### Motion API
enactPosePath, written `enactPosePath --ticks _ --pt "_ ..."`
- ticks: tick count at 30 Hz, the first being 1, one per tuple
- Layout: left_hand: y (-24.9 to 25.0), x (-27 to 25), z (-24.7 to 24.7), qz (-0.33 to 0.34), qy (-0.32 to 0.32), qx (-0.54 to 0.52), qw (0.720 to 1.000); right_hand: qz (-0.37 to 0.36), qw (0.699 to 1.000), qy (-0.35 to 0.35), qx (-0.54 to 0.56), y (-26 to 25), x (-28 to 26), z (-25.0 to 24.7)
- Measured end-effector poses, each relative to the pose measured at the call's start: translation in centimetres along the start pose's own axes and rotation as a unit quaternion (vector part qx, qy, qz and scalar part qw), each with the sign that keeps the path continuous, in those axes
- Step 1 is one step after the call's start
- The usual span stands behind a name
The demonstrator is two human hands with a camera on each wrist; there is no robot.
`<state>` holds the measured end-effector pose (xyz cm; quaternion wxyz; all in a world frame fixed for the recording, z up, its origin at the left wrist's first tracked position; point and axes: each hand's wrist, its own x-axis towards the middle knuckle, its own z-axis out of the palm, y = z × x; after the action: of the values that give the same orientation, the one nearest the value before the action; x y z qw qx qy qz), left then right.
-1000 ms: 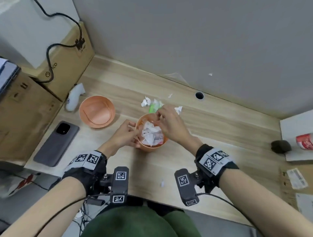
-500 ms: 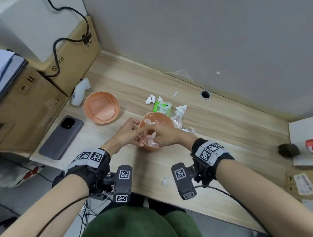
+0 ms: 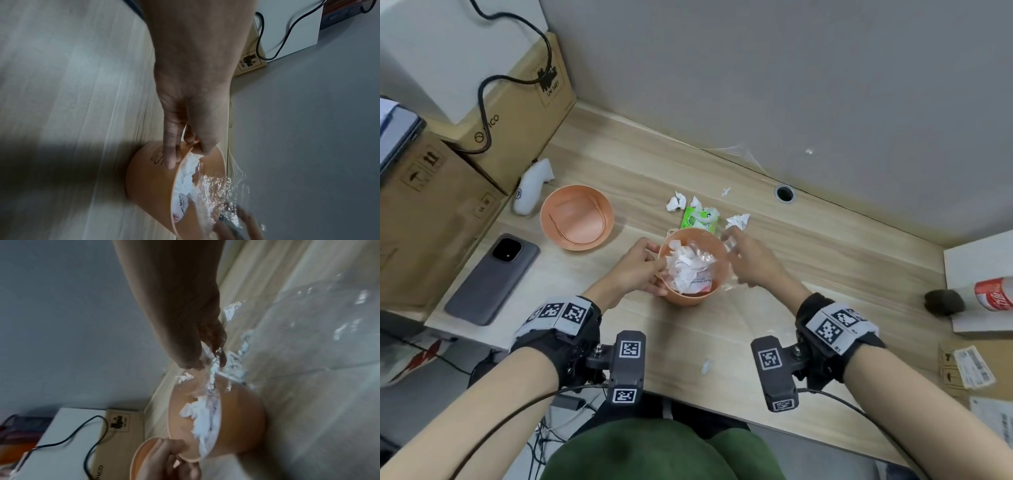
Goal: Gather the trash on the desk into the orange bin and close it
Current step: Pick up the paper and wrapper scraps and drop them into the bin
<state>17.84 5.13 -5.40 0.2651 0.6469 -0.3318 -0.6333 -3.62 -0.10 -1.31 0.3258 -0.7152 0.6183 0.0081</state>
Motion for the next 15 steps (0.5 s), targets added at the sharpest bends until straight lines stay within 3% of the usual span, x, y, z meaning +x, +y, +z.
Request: enactPosePath --ticks 2,3,5,7,9,13,15 --pt "0.1 0.0 -0.2 0.001 0.003 -0.001 1.0 -0.029 0.997 0.064 -0.024 -0.7 0.2 -2.0" --pt "0.1 0.0 -0.2 0.003 0.003 -0.002 1.0 -0.041 0.994 0.1 0.016 -1.0 0.2 -3.0" --pt "0.1 -0.1 -0.3 0.004 0.001 -0.004 1.0 -0.041 0.971 0.147 0.185 -2.2 0.2 -5.0" --pt "0.2 -0.1 -0.3 0.006 0.0 -0.006 1.0 -0.021 0.924 0.149 0.353 -3.5 0.2 -6.7" --pt "0.4 -0.1 -0.3 0.008 -0.003 -0.005 1.0 -0.034 0.896 0.129 0.425 -4.3 0.2 -7.9" --pt "0.8 0.0 -0.3 0.009 -0.01 -0.001 1.0 -0.112 0.942 0.07 0.309 -3.5 -0.4 -8.1" --pt "1.0 0.0 -0.4 0.009 -0.013 0.004 1.0 -0.13 0.95 0.078 0.271 -2.1 -0.3 -7.7"
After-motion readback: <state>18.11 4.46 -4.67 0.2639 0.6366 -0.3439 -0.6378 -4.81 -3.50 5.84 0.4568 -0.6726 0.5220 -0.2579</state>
